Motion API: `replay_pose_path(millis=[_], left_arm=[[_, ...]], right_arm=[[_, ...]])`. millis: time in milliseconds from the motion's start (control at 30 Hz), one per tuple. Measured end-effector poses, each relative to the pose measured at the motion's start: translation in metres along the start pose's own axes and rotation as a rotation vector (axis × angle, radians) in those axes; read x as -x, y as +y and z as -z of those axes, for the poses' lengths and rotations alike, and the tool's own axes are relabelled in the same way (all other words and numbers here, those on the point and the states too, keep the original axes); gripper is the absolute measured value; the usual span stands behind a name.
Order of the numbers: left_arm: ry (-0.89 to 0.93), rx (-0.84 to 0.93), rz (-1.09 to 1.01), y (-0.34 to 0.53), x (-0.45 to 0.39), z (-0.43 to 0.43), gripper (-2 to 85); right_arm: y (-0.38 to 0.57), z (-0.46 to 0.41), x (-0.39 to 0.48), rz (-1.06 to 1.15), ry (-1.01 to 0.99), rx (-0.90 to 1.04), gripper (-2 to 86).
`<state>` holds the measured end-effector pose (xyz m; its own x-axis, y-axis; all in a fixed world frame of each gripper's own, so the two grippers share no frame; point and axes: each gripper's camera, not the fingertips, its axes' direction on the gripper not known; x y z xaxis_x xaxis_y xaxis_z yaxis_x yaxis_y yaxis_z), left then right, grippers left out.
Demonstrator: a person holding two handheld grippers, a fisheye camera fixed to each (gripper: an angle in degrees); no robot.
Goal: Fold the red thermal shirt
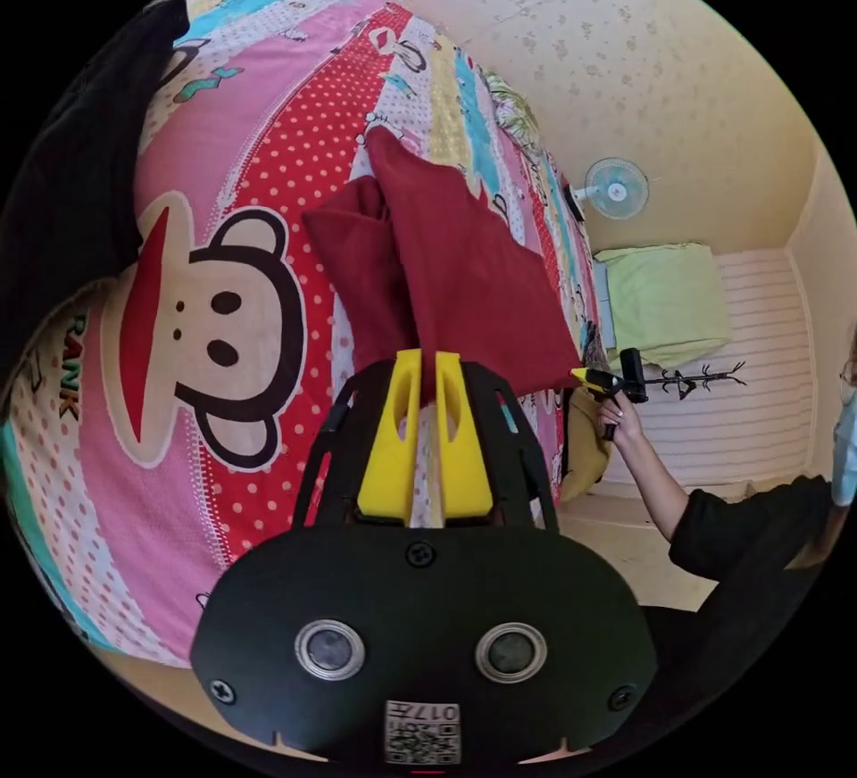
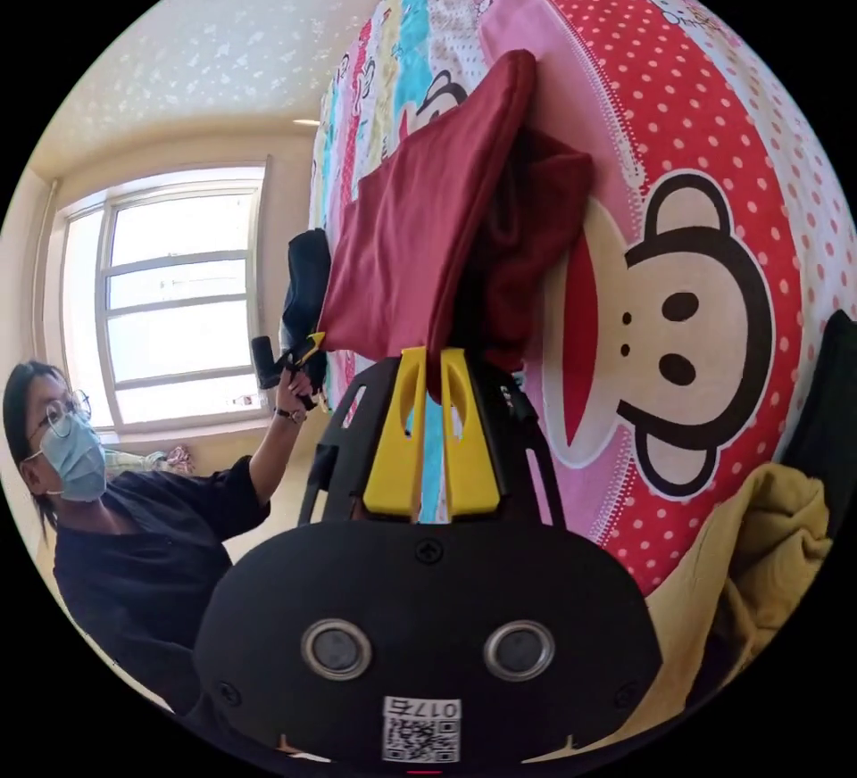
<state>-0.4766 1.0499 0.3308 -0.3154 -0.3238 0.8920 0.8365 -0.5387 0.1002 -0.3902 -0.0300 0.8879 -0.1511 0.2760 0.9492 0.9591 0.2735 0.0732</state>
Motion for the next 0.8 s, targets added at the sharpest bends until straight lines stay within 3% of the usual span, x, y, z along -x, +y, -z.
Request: replay_pose_path(millis=[100,267,400,500,667,800], left_arm=[[0.049,0.046,-0.003,0.023,-0.009,0.020,2.7],[0.096,0.137,0.115,0.071,0.026,0.000,5.2],[0.193,-0.024,0.314,0.107,0.063,-0.002,13.0],[0.108,-0.099,0.366,0.118,0.064,-0.004,13.8],[0.040,-0.078,0.371,0.111,0.048,-0.031,16.0],[0.037,-0.095,0.413,0.113,0.047,-0.055,15.8]], right_arm=[[0.023,0.026,0.015,0.009,-0.038,-0.008,3.6],[0.057,0.013,-0.016,-0.127,0.156,0.124,3.0],[0.069,0.015,-0.013,-0.196,0.306,0.058,3.2],[0.061,0.011,0.027,-0.117,0.339,-0.055,4.1],[0.001,-0.069,0.116,0.134,0.307,0.063,2.0],[-0.030,-0.151,0.146,0.239,0.400,0.185,1.2]])
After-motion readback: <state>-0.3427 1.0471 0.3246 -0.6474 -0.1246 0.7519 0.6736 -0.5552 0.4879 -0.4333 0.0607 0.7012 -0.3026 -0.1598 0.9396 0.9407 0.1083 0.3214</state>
